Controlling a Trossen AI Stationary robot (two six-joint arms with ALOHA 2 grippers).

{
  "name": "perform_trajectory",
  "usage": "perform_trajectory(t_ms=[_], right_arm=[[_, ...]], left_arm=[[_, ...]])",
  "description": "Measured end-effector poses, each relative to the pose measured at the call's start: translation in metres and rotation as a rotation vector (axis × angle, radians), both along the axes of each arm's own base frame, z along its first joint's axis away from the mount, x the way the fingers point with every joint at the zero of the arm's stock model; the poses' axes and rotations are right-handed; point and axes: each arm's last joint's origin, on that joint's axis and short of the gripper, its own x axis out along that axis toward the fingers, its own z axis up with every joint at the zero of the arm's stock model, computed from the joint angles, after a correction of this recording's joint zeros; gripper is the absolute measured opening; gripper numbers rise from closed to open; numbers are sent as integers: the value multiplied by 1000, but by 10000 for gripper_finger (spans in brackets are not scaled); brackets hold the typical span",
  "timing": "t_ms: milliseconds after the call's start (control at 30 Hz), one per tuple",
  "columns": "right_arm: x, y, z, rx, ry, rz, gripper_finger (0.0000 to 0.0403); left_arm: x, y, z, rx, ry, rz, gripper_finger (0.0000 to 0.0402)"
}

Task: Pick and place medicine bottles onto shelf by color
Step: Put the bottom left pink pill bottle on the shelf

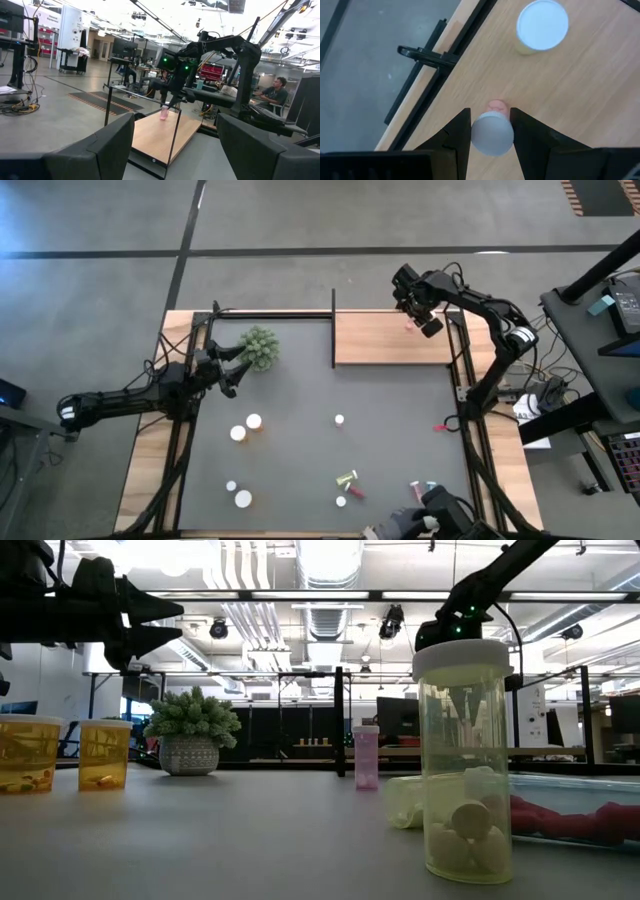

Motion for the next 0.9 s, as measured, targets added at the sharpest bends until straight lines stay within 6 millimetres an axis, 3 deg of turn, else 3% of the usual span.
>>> perform_trajectory(t_ms=[900], right_arm=[[-1,-10,0,-13,33,23,118]], left_arm=[[0,0,0,0,0,0,267]])
